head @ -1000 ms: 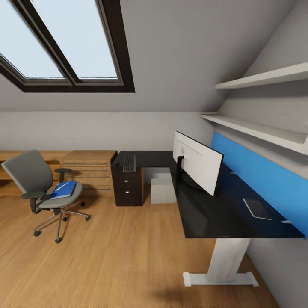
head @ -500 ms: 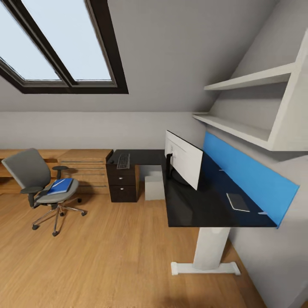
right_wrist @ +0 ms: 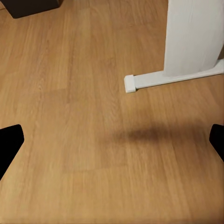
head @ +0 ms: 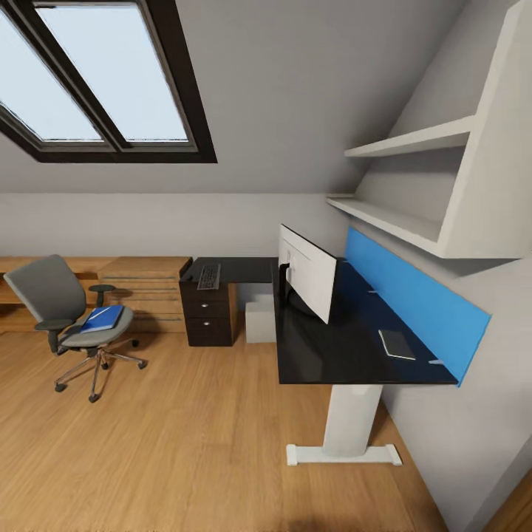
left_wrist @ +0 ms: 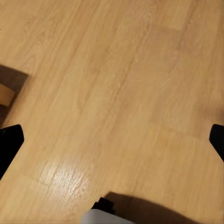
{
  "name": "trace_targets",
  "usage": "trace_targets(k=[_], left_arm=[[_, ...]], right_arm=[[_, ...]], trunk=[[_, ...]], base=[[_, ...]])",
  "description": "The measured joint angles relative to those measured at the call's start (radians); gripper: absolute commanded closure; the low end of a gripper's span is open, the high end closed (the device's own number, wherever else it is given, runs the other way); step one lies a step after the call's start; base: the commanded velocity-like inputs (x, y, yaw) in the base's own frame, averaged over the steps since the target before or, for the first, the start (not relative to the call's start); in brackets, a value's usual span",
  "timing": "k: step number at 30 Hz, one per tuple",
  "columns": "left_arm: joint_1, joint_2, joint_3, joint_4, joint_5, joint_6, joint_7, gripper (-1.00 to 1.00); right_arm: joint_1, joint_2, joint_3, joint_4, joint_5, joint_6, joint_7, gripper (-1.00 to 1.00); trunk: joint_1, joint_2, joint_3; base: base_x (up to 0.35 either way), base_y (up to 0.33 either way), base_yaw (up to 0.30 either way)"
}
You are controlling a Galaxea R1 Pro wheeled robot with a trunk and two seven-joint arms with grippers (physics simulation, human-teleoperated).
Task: In the bedroom, organize the workspace by keeping the computer under the desk, ensuring the monitor is on the desk, placing the keyboard on the desk next to the monitor, placing the mouse on the desk next to the keyboard, moving the folder from the swivel chair onto the desk next to the mouse, stacking the notebook on top of the folder with the pen on top of the notebook, and positioning the swivel chair next to the desk.
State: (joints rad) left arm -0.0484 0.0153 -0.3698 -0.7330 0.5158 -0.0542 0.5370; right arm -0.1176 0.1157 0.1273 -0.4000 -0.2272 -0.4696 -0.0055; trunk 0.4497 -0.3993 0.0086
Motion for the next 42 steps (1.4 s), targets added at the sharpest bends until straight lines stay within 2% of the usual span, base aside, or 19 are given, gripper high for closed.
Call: trace_targets(k=[11,14,16,18,19,21,22,23,24,27,29,34,37,42], left_arm=[[0.0,0.0,0.0,0.011,0.001,0.001,0.0,-1.0],[0.0,0.0,0.0,0.019,0.0,0.001,0.0,-1.0],[0.0,0.0,0.0,0.023,0.001,0.001,0.0,-1.0],[0.0,0.0,0.0,0.027,0.001,0.001,0.0,-1.0],[0.0,0.0,0.001,0.028,0.0,-0.002,0.0,-1.0],[0.0,0.0,0.001,0.029,0.0,-0.003,0.0,-1.0],[0.0,0.0,0.002,0.029,0.0,-0.003,0.0,-1.0],[0.0,0.0,0.002,0.029,-0.001,-0.004,0.0,-1.0],[0.0,0.001,0.002,0.029,-0.002,-0.004,0.0,-1.0],[0.0,0.003,0.002,0.028,-0.005,-0.01,0.0,-1.0],[0.0,0.006,0.002,0.028,-0.006,-0.033,0.0,-1.0],[0.0,0.006,0.002,0.029,-0.006,-0.049,0.0,-1.0],[0.0,0.007,0.002,0.029,-0.006,-0.052,0.0,-1.0],[0.0,0.008,0.002,0.029,-0.007,-0.053,0.0,-1.0]], right_arm=[[0.0,-0.002,-0.008,-0.017,-0.008,0.0,-0.005,-1.0],[-0.001,-0.01,-0.019,-0.064,-0.019,0.003,-0.007,-1.0],[-0.001,-0.022,-0.041,-0.161,-0.039,0.017,-0.011,-1.0],[-0.002,-0.031,-0.073,-0.338,-0.062,0.106,-0.02,-1.0],[-0.003,-0.06,-0.141,-0.495,-0.081,0.423,-0.105,-1.0],[-0.011,-0.077,-0.168,-0.874,-0.075,0.71,-0.164,-1.0],[-0.02,-0.081,-0.174,-0.9,-0.074,0.779,-0.184,-1.0],[-0.086,-0.1,-0.188,-0.925,-0.073,0.946,-0.228,-1.0],[-0.146,-0.118,-0.199,-0.895,-0.073,1.02,-0.247,-1.0],[-0.212,-0.146,-0.211,-0.882,-0.072,1.088,-0.271,-1.0],[-0.234,-0.173,-0.216,-0.935,-0.067,1.109,-0.283,-1.0],[-0.23,-0.218,-0.218,-0.99,-0.063,1.117,-0.288,-1.0],[-0.216,-0.233,-0.22,-1.0,-0.063,1.117,-0.287,-1.0],[-0.208,-0.24,-0.22,-1.0,-0.061,1.117,-0.285,-1.0]], trunk=[[0.0,0.0,0.0],[0.0,0.0,0.0],[0.0,0.0,0.0],[0.0,0.0,0.0],[0.0,0.0,0.0],[0.0,0.0,0.0],[0.0,0.0,0.0],[0.0,0.0,0.0],[0.0,0.0,0.0],[0.0,0.0,0.0],[0.0,0.0,0.0],[-0.001,0.0,0.0],[-0.001,0.0,0.0],[-0.001,0.0,0.0]], base=[[-0.001,-0.002,0.0],[0.0,0.0,0.0],[0.0,0.0,0.0],[0.0,0.0,0.0],[0.0,0.0,0.0],[0.0,0.0,0.0],[0.0,0.0,0.0],[0.008,-0.02,0.0],[0.027,-0.043,0.0],[0.12,-0.12,0.0],[0.203,-0.187,0.0],[0.237,-0.182,0.0],[0.298,-0.073,0.0],[0.313,-0.022,0.0]])
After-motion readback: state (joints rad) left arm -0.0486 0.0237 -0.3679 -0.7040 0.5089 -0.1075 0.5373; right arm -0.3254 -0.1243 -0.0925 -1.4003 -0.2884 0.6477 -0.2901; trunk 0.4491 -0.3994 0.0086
